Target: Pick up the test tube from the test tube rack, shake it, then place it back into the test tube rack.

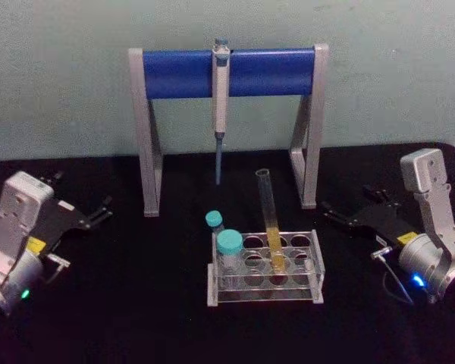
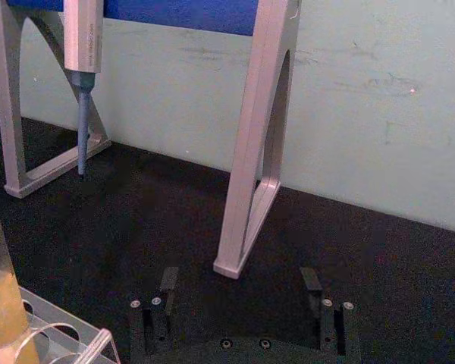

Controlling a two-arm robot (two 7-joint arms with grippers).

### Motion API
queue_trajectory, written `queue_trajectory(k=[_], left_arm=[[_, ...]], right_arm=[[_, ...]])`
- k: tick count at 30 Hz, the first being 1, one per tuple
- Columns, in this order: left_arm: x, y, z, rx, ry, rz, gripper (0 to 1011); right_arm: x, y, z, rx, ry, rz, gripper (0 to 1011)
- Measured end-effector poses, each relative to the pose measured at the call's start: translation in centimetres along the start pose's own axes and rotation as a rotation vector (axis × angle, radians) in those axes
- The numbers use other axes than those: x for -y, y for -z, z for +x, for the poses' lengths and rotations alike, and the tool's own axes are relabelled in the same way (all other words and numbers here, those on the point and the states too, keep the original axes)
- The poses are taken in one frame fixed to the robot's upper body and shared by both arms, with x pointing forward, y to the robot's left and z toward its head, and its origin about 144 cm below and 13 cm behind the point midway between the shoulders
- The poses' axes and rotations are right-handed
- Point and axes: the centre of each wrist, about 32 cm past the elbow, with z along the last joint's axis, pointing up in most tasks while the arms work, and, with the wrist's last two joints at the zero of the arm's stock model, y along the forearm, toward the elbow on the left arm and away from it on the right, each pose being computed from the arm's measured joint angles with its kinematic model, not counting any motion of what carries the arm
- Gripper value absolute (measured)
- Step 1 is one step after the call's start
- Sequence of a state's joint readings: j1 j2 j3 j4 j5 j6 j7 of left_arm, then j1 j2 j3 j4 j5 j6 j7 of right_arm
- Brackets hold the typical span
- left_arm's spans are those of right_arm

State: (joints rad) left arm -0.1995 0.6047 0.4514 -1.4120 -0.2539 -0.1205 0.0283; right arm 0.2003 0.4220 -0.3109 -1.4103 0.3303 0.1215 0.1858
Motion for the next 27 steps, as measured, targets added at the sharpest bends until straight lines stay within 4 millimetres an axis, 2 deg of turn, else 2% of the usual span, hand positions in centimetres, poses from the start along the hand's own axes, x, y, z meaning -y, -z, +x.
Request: queue_trajectory(k=[27], left_arm=[[0.0, 0.0, 0.0, 0.0, 0.0, 0.0, 1001]], right_arm=[[0.0, 0.0, 0.0, 0.0, 0.0, 0.0, 1000]])
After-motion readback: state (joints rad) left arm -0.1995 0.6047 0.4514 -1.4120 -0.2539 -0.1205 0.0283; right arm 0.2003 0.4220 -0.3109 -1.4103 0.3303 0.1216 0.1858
